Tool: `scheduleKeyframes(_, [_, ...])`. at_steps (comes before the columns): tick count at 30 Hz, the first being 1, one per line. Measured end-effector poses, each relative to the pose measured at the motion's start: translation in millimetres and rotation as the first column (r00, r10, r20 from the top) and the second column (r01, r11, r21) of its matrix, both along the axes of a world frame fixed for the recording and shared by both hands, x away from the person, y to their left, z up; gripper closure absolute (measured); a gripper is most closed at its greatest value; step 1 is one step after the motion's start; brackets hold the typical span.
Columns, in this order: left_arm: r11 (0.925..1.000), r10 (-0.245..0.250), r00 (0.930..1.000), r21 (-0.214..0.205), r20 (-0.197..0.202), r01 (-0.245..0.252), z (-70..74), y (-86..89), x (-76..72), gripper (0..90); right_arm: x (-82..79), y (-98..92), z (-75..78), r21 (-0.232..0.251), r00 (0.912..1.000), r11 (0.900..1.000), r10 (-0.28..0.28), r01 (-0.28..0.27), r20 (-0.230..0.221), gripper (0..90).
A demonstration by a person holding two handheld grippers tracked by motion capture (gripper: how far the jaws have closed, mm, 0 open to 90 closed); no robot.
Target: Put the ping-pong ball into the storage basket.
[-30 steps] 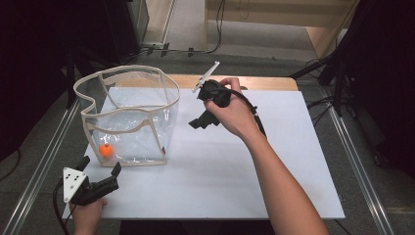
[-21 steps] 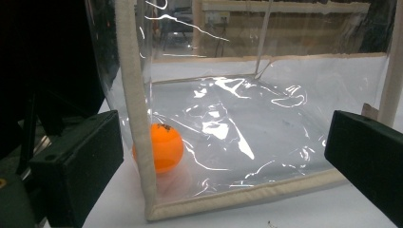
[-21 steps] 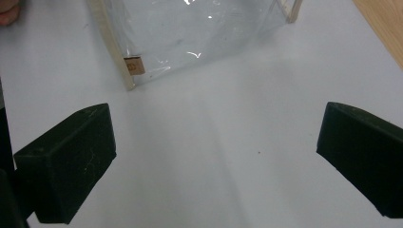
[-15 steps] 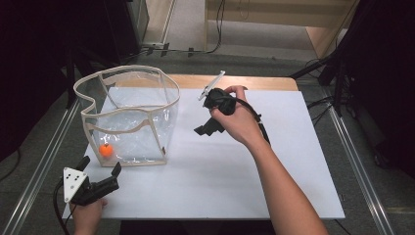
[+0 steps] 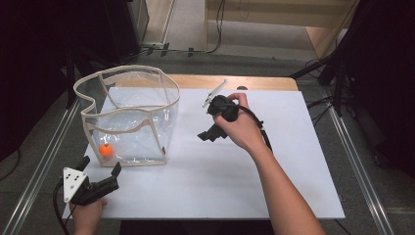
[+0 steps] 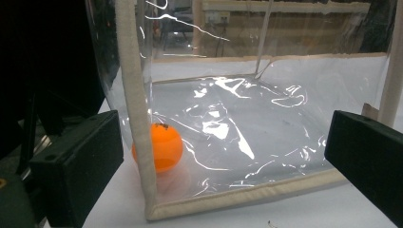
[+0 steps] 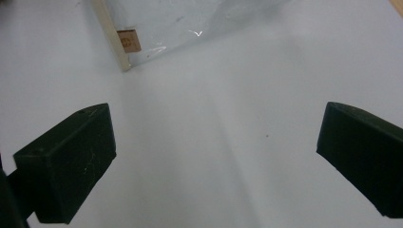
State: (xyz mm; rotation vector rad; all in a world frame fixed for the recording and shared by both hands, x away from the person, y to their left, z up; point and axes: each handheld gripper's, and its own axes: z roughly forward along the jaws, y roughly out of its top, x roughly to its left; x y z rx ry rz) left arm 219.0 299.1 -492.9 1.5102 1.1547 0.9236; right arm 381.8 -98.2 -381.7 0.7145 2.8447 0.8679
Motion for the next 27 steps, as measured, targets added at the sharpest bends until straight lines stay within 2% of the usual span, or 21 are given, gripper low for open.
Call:
scheduleKeyframes(14, [1.0000,0.002,1.0000,0.007,-0.001,-0.002,-0.1,-0.8,-0.7,0.0,-10.3,-14.0,-23.5,0.025,0.9997,0.9994,-0.024,0.024,-0.007,0.0])
scheduleKeyframes(27, [1.0000,0.001,1.0000,0.010,0.000,-0.001,-0.3,-1.2,-0.5,0.0,-22.5,-30.7,-39.3,0.050,0.9988,0.9976,-0.048,0.048,-0.007,0.0])
